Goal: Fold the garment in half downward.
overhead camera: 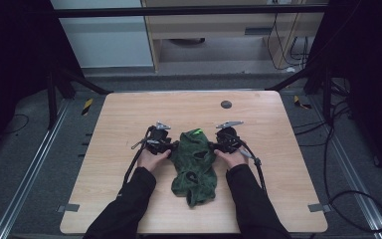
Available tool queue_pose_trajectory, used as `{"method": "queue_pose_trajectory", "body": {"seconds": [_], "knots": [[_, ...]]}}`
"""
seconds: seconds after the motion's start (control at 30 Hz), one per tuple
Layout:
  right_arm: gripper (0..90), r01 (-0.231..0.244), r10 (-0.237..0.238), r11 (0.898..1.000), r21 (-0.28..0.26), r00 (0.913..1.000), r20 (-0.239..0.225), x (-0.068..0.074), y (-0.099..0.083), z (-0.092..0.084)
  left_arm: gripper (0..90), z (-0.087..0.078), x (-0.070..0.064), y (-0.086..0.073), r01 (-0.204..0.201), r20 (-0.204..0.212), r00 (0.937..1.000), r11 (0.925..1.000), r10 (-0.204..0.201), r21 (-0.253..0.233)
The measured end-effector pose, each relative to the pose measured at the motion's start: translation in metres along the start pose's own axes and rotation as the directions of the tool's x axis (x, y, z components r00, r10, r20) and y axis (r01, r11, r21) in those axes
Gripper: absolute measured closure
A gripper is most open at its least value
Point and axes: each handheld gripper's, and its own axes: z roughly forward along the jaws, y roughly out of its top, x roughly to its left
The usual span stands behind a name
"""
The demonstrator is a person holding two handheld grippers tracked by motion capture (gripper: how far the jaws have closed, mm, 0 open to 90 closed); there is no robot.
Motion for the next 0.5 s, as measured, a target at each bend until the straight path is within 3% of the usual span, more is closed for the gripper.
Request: {"method": "queue_pose_trajectory", "body": {"seconds": [0.5], "knots": [[55.6,-0.008,0.009,0.999,0.051,0.9997,-0.021,0.0018,-0.0046,0.0079,65.5,0.0074,-0.0031,-0.0053,-0.003,0.012,0.9999,0.9994,0.002,0.033]]}}
